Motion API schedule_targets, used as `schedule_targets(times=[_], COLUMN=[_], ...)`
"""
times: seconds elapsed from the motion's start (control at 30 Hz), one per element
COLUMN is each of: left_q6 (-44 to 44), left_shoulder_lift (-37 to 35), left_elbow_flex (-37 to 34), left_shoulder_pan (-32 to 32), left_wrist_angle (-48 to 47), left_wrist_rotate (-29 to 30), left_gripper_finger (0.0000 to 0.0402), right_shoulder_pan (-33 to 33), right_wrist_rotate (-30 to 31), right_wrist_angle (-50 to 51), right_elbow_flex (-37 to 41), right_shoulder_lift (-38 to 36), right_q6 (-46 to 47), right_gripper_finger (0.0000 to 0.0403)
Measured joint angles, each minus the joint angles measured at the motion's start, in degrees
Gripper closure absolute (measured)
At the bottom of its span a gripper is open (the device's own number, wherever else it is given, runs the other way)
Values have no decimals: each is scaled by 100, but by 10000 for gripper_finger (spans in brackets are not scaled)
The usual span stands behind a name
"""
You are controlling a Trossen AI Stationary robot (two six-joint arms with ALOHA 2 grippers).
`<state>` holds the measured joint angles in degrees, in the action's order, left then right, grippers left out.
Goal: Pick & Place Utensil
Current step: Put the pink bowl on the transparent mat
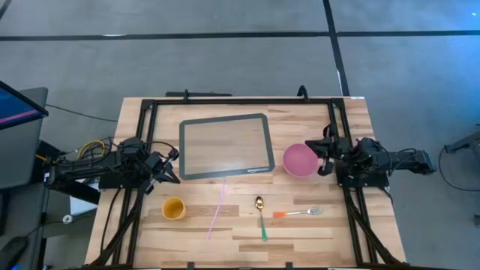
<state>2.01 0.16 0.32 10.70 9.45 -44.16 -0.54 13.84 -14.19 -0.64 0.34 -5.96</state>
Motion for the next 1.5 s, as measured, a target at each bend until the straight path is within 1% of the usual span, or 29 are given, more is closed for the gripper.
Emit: schedule_targets(times=[0.1, 0.17, 0.27, 0.37, 0.5, 0.57, 0.67, 0.8, 0.9, 1.0, 1.03, 1.1, 1.2, 1.33, 1.5], left_q6=[-224, -470, -587, -399, -67, 24, 43, 42, 40, 43, 45, 39, -36, -62, -67], left_shoulder_lift=[0, 0, -2, 0, 125, 247, 463, 780, 1036, 1320, 1438, 1724, 2216, 2793, 3314], left_elbow_flex=[0, 1, 2, 2, 2, 2, 2, 2, 2, 27, 85, 287, 769, 1471, 2107], left_shoulder_pan=[0, -1, 2, 0, 0, 2, 2, 0, 0, 0, 1, 2, 0, 1, 0], left_wrist_angle=[187, 401, 747, 772, 811, 867, 988, 1310, 1544, 1688, 1676, 1671, 1651, 1459, 623], left_wrist_rotate=[2, 188, 635, 1048, 1933, 2234, 2315, 2411, 2711, 3225, 3347, 3408, 3408, 3408, 3408], left_gripper_finger=[389, 389, 389, 389, 387, 379, 358, 317, 287, 263, 257, 249, 242, 241, 245], right_shoulder_pan=[-20, -13, 29, 33, 22, 30, 28, 20, 20, 18, 20, 19, 17, -124, -417], right_wrist_rotate=[-140, -107, 247, 261, 258, 259, 255, 256, 258, 254, 256, 256, 246, 160, 140], right_wrist_angle=[49, 27, -8, 36, 60, 46, 43, 34, 34, -38, -132, -212, -147, 410, 1700], right_elbow_flex=[-1, -1, -1, -1, -1, -2, -2, -2, -3, -3, -3, -91, -378, -945, -1874], right_shoulder_lift=[2, 2, -2, 53, 188, 246, 321, 403, 498, 635, 694, 844, 1193, 1884, 3027], right_q6=[209, 271, 324, 355, 711, 732, 741, 871, 999, 1094, 1143, 1157, 1208, 1282, 2004], right_gripper_finger=[402, 402, 402, 402, 401, 396, 372, 319, 273, 229, 216, 196, 182, 187, 200])
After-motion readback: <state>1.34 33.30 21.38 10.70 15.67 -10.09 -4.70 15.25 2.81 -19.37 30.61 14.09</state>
